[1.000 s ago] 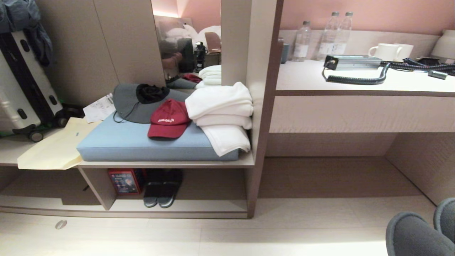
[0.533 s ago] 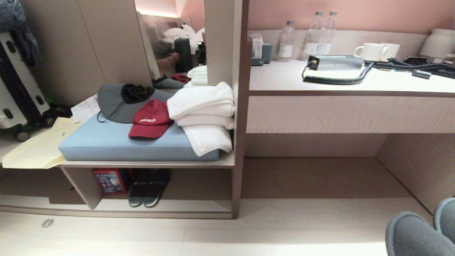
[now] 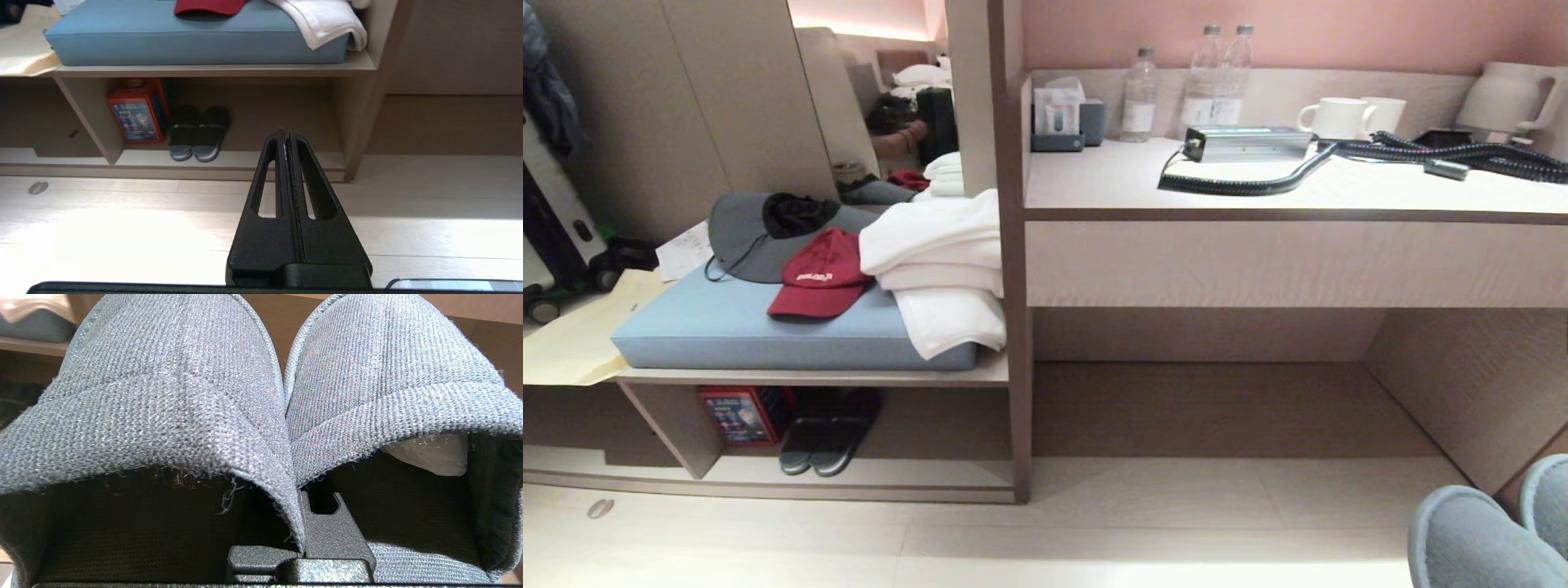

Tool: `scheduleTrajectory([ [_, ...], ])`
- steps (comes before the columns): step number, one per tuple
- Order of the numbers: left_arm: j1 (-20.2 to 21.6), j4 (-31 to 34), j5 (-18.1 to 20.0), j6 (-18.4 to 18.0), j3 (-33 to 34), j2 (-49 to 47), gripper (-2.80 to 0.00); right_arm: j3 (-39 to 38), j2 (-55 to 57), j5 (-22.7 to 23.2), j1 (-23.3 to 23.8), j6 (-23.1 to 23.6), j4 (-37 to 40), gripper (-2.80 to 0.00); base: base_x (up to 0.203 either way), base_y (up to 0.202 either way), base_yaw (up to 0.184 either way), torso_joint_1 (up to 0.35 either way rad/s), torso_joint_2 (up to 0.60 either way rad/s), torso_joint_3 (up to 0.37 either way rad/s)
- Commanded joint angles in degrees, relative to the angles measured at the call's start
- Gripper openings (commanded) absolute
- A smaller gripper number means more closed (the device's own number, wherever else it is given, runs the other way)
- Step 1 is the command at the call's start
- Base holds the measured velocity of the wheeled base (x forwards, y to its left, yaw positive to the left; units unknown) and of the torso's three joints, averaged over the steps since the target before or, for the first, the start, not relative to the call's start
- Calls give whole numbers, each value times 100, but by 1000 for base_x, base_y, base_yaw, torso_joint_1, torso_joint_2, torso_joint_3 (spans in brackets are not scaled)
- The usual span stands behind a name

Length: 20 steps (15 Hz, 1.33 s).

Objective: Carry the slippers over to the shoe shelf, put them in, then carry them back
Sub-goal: Place the slippers on the floor

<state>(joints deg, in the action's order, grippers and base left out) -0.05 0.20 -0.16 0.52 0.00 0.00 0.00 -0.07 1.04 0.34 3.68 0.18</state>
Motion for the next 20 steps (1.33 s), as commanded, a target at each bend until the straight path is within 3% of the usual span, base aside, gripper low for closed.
scheduleTrajectory([
  [1,-4,-2,-2,-8,0,-18,-280,-9,-10,2,1,1,-1,-280,0,-196,-2,3,2,7],
  [13,-4,-2,-2,-17,0,0,-280,-9,-10,2,1,1,-1,-280,0,-192,2,2,4,3],
  [20,-4,3,0,-32,0,-4,-280,-9,-10,2,1,1,-1,-280,0,-13,0,0,0,0],
])
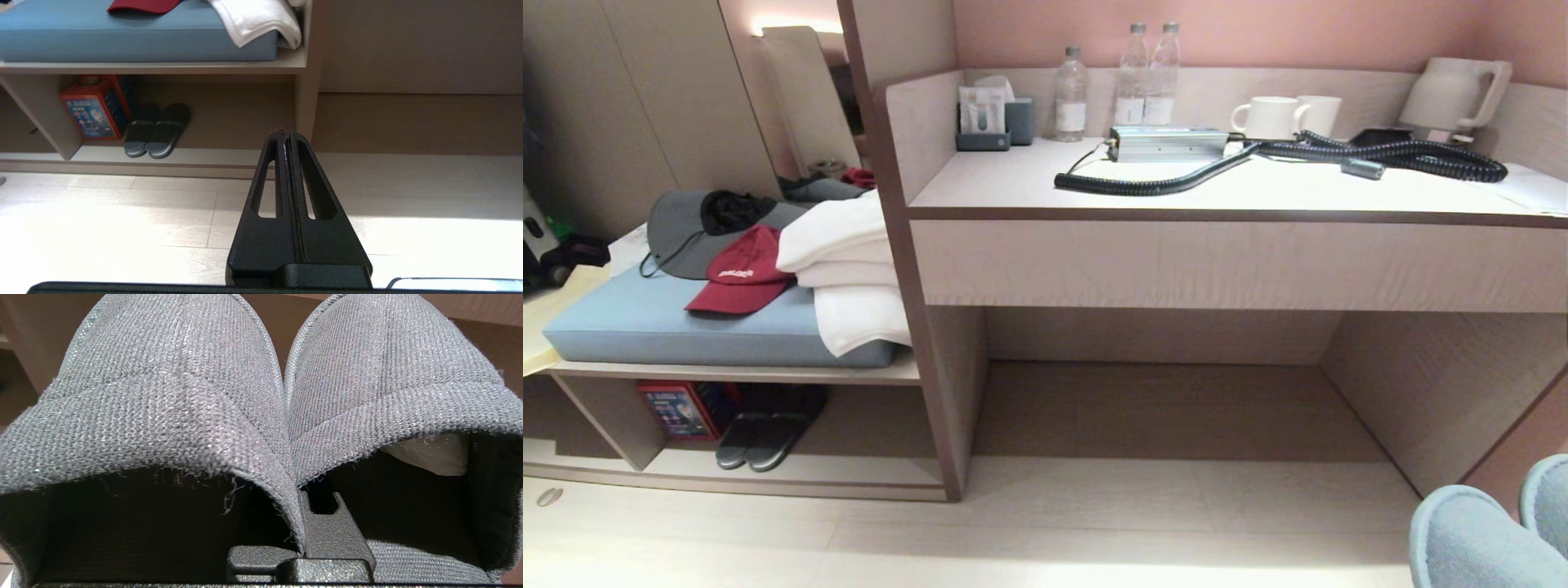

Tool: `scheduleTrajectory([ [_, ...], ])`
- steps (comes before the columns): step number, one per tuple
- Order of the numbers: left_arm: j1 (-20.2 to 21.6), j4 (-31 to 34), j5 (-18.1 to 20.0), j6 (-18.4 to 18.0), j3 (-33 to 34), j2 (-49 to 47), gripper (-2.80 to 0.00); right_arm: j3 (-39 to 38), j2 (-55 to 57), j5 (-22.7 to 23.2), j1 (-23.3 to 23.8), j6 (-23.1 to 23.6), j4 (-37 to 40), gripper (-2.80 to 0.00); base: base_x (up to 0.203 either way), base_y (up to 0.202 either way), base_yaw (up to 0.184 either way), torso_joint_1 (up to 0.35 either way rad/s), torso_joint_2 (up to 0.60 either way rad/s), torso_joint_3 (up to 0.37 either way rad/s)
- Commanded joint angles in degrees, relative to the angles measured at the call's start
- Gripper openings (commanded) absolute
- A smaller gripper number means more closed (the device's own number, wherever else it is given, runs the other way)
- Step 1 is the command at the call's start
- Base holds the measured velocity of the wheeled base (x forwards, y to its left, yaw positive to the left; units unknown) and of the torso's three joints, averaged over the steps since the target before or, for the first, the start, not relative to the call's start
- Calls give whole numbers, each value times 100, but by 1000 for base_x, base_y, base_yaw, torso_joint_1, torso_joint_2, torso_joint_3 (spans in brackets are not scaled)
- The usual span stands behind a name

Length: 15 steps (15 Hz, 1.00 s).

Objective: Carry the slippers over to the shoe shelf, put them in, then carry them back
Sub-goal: Place the slippers on the floor

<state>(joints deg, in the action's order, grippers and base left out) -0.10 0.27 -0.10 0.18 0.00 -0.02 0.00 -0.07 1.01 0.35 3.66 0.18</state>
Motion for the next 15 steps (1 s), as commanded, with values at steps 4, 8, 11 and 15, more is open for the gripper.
scheduleTrajectory([
  [4,10,0,-8,17,0,-6,-280,-9,-10,4,0,3,-1,-280,0,0,0,0,2,-50],
  [8,10,0,-8,17,0,-6,-280,-9,-10,4,0,3,-1,-280,0,0,0,0,2,-195],
  [11,10,0,-8,17,0,2,-280,-9,-19,4,0,3,-1,-280,0,0,0,3,1,-197],
  [15,10,0,-8,17,0,2,-280,-9,-10,4,0,3,-1,-280,0,0,0,2,3,-199],
])
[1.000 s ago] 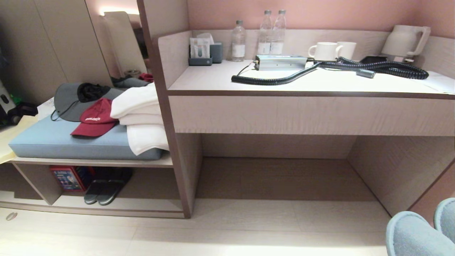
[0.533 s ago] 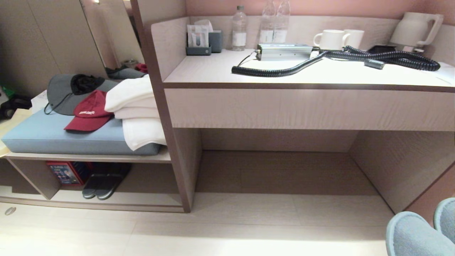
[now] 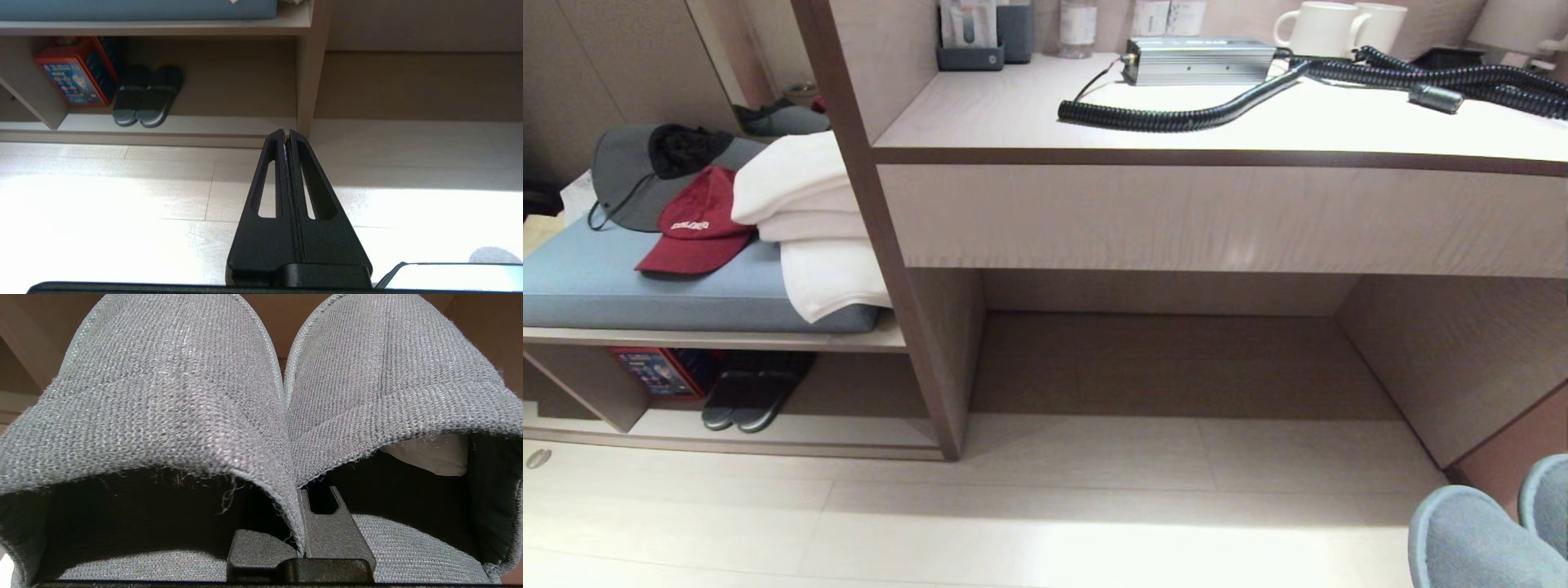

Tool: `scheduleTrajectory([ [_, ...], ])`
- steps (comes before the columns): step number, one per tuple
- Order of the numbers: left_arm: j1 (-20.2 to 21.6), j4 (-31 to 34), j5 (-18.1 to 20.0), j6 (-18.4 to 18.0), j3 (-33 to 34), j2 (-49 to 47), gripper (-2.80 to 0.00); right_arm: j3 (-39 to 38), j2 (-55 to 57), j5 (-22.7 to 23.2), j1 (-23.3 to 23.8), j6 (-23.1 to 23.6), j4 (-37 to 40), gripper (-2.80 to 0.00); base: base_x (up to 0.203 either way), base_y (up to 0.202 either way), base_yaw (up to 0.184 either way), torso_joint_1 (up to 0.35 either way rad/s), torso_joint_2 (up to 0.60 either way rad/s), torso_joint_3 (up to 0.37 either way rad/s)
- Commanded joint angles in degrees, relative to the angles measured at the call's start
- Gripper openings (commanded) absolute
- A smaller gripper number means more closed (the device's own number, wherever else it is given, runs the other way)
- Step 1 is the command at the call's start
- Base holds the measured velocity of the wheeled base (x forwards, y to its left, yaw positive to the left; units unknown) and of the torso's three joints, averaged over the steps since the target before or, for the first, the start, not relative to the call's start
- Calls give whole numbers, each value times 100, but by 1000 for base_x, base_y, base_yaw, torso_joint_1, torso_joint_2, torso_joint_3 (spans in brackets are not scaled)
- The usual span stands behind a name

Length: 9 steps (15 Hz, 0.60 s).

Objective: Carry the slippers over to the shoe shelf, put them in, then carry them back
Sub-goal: Place the slippers on the floor

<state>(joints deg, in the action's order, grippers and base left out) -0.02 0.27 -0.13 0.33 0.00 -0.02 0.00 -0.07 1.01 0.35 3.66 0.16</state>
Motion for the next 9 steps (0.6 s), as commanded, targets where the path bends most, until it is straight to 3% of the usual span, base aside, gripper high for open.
scheduleTrajectory([
  [1,-6,8,-4,2,0,2,-280,-9,-10,4,0,3,2,-280,0,0,0,5,2,-196],
  [9,-6,8,-4,2,0,2,-280,-9,-10,4,0,3,2,-280,0,0,0,4,4,-198],
])
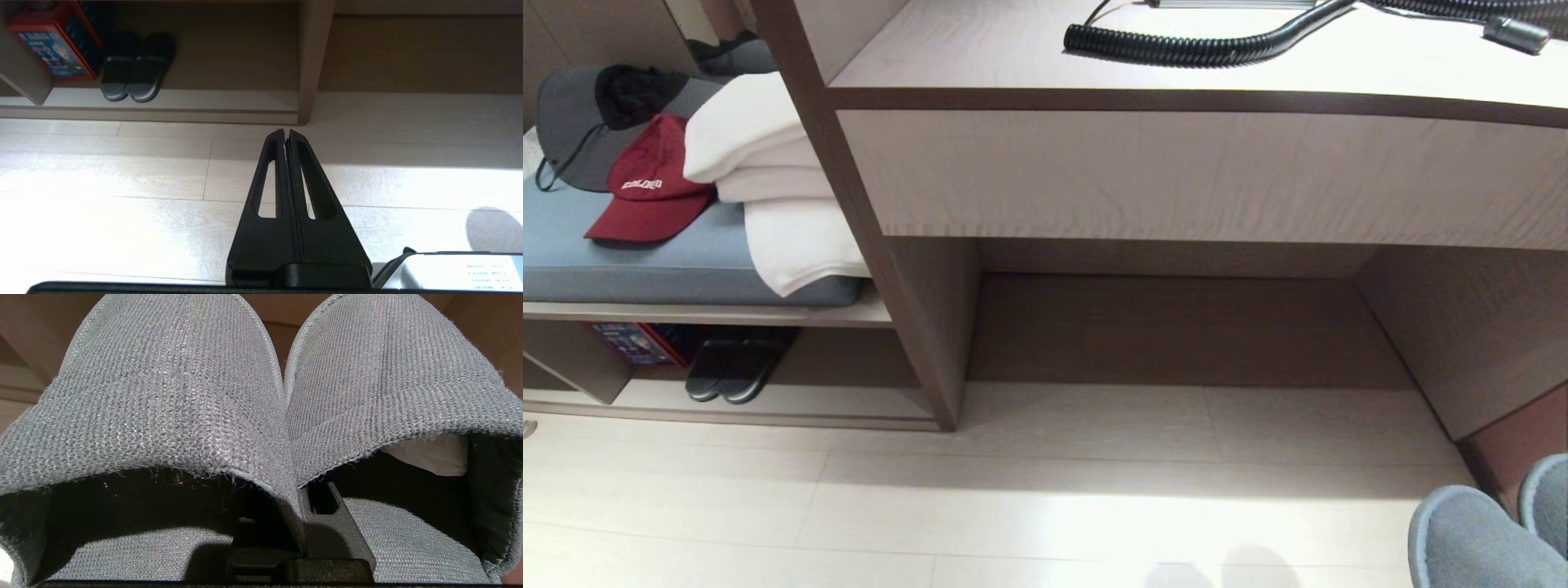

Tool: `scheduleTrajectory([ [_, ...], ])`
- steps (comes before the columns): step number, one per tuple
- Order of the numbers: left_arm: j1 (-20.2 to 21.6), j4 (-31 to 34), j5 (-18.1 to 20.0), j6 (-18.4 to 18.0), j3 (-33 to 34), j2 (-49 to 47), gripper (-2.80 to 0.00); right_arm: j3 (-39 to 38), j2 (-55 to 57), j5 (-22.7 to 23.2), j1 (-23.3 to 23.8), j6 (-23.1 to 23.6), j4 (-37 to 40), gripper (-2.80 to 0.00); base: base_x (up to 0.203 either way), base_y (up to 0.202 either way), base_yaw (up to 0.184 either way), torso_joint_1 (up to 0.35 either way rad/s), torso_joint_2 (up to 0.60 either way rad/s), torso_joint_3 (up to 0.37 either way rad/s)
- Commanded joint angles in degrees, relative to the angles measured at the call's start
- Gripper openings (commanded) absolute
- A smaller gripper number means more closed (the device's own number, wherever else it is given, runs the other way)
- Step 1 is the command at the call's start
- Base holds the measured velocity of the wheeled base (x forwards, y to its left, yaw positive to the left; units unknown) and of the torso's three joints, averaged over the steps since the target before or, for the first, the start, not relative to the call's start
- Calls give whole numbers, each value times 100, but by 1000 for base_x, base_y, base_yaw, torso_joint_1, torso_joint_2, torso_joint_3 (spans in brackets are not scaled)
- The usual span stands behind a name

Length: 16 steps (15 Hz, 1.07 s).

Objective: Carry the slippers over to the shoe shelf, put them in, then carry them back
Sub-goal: Place the slippers on the floor

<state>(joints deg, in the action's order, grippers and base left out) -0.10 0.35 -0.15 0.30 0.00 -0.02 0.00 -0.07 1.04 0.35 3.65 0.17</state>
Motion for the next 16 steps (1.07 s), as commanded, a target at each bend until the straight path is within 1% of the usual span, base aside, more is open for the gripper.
scheduleTrajectory([
  [1,1,-9,-3,5,0,2,-280,-9,-10,2,0,4,0,-280,0,0,0,0,2,-203],
  [16,1,-9,-3,13,0,2,-280,-9,-10,2,0,4,0,-280,0,0,0,2,3,-198],
])
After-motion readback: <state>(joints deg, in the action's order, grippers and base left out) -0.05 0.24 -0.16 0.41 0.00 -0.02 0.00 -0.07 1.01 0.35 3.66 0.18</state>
